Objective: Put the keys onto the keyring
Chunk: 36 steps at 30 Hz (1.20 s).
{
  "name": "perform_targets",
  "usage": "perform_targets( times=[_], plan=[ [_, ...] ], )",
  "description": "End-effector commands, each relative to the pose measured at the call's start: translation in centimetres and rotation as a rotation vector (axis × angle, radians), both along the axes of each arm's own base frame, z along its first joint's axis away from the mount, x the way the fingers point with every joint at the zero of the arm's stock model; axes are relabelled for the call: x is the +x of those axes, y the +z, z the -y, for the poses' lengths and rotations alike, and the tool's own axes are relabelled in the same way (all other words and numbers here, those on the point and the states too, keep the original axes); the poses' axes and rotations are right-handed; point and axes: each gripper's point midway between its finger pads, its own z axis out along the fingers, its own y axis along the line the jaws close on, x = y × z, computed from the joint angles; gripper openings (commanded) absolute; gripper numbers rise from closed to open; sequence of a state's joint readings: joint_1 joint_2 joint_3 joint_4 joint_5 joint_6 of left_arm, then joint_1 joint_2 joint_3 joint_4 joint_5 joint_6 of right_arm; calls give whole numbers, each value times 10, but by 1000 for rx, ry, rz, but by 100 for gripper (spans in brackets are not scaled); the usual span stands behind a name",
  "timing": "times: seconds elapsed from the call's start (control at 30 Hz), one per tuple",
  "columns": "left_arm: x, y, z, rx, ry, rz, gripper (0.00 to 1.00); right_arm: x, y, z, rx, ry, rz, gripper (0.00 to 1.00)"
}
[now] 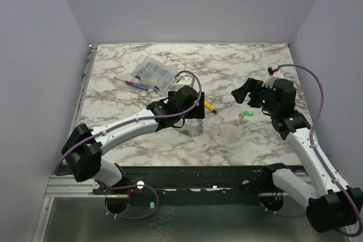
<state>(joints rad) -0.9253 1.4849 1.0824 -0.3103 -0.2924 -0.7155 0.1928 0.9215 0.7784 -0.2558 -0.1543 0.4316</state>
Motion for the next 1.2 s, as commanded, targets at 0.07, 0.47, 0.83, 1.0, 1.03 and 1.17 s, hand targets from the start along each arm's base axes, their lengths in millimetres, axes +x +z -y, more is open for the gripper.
perform_targets(
  times=[0.07, 0.47, 0.83, 1.0, 1.03, 1.17],
  plan=[
    [-1, 31, -78, 351, -70, 231, 99, -5, -3, -30, 31, 162, 17, 100],
    [-2, 50, -146, 517, 0, 466, 99, -16, -36, -96, -73, 312, -107, 96],
    [0, 35, -145, 549, -30, 451, 99, 6, -53, -144, -168, 364, -164, 89],
    [17, 18, -132, 360, -94, 317, 93, 22, -54, -133, -198, 240, -160, 88],
    [23, 12, -128, 317, -109, 279, 91, 23, -55, -129, -205, 213, -160, 88],
    [47, -1, -119, 215, -147, 164, 84, 19, -60, -115, -226, 166, -155, 88]
  ],
)
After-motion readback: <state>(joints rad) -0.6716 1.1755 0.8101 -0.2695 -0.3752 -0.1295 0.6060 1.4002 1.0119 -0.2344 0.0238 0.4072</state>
